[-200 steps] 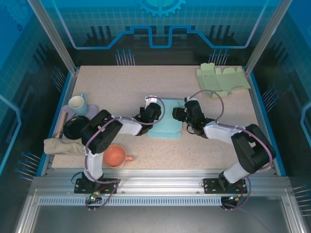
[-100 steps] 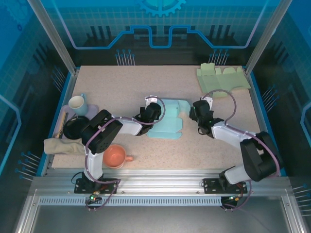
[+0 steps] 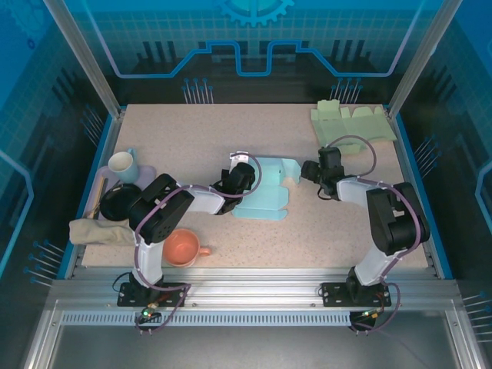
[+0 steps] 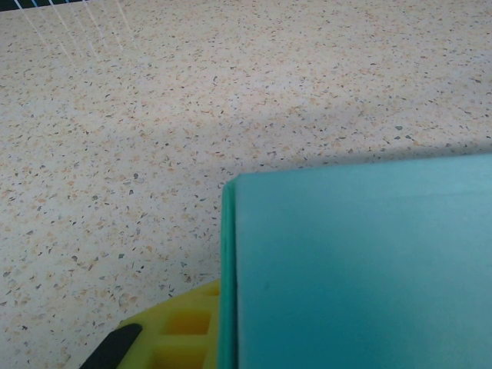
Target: Fold the paper box
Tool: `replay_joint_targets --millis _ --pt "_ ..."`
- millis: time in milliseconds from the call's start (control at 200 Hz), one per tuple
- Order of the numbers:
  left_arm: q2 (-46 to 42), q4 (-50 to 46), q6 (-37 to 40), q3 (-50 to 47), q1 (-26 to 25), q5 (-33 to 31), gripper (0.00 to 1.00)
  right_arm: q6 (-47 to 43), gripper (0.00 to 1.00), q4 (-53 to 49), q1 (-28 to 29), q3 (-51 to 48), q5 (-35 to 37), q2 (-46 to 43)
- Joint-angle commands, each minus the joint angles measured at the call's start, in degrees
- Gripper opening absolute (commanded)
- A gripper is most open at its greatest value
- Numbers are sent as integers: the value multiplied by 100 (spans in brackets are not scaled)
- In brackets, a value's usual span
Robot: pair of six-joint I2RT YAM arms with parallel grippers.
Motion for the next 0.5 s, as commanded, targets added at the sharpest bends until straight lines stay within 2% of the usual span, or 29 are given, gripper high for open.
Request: replay_joint_targets --millis 0,495 --pt "168 -347 257 48 -19 94 11 -163 68 396 -1 150 -670 59" --pt "186 -441 255 118 -19 91 11 -89 68 340 274 -347 -650 -231"
